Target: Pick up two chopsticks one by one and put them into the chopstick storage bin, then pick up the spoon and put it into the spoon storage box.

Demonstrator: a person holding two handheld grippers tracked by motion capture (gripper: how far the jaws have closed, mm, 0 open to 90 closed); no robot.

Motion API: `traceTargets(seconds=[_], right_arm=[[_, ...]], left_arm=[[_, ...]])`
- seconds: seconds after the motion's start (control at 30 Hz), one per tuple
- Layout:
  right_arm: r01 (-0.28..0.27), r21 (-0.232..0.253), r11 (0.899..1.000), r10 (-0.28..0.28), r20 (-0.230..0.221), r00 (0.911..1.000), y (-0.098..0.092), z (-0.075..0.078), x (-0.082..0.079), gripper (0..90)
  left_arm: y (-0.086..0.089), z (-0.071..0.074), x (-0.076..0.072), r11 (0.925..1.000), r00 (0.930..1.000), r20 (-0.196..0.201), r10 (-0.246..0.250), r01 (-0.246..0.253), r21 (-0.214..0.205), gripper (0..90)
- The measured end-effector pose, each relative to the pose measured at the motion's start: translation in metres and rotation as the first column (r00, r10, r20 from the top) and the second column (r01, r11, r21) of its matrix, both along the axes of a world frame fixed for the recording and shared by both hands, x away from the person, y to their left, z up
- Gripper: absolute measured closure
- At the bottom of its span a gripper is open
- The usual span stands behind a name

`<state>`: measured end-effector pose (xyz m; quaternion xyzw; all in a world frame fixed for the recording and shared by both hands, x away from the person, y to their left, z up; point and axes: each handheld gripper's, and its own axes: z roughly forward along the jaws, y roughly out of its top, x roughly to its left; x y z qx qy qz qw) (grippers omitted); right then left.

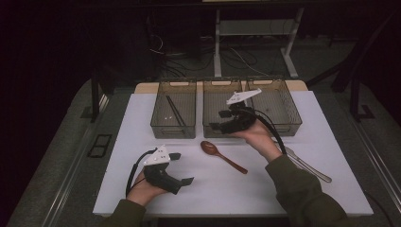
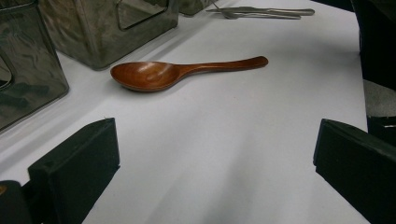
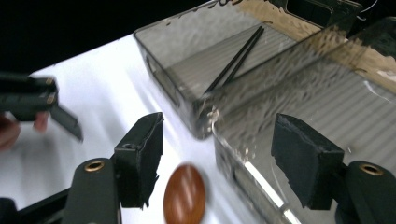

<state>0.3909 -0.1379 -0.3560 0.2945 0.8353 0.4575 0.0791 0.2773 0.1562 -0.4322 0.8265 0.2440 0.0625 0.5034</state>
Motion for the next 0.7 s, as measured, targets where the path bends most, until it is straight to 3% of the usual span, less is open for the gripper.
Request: traceTargets(seconds=[0.3,0.7], right_arm=[[-0.004,0.021,1.000,0.004,0.010,0.9999,-0.042,-0.011,-0.037,32.0],[0.031,0.029,0.999,-0.030,-0.027,0.9992,-0.088,-0.035,-0.073,30.3]], left_arm=[[0.000,0.000,-0.001,0.9999,1.0000,0.001,0.006,-0.006,0.009,0.0],[0.003,0.002,-0.001,0.9999,0.9999,0.004,0.014,-0.014,0.001,0.0]])
